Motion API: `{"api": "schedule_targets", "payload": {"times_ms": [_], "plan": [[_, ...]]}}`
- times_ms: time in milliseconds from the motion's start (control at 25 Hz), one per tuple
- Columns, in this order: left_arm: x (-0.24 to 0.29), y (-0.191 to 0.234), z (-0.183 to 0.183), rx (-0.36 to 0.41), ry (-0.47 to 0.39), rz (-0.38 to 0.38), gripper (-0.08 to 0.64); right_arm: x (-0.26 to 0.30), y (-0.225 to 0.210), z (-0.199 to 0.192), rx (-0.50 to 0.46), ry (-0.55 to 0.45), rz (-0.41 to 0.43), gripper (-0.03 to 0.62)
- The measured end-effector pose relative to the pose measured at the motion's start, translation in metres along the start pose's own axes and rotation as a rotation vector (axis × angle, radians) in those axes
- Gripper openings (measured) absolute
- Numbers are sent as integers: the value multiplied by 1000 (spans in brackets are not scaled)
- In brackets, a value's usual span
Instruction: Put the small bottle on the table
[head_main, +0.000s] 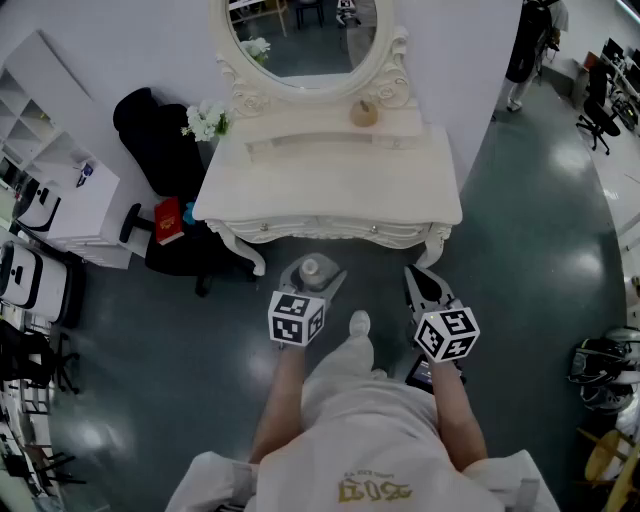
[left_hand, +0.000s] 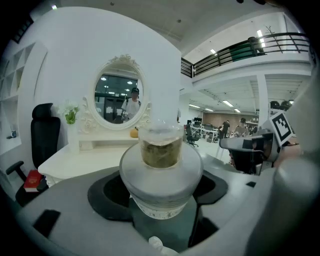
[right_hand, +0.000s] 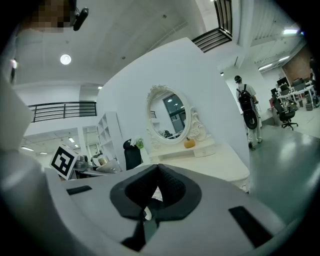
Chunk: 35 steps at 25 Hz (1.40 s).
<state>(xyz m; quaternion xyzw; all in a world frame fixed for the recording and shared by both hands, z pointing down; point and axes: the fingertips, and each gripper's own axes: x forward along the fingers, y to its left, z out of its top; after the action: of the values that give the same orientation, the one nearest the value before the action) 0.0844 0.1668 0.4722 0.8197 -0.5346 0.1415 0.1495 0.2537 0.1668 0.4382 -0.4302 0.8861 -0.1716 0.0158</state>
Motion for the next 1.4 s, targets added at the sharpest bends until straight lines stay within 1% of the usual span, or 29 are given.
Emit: {"api": "schedule_targets", "payload": {"times_ms": [280,440,760,1000,1200,1400], "plan": [[2,-6,3,-1,0,-3,345,-2,-3,3,2,-2,-2,12],[3,0,3,-5,6,0,345,5,3,0,34,-1,41,12],[11,37,10,-19,2,18,345,42,7,2,22,12,48,12],[37,98,13,-41,16,22,345,103,1,-6,35,37,24,12],[70,161,25,-46,37,1,345,172,-6,-9,53,68,-27,12],[103,232,39,-30,56,-25,345,253,-6,-7,59,73,-67,12]]}}
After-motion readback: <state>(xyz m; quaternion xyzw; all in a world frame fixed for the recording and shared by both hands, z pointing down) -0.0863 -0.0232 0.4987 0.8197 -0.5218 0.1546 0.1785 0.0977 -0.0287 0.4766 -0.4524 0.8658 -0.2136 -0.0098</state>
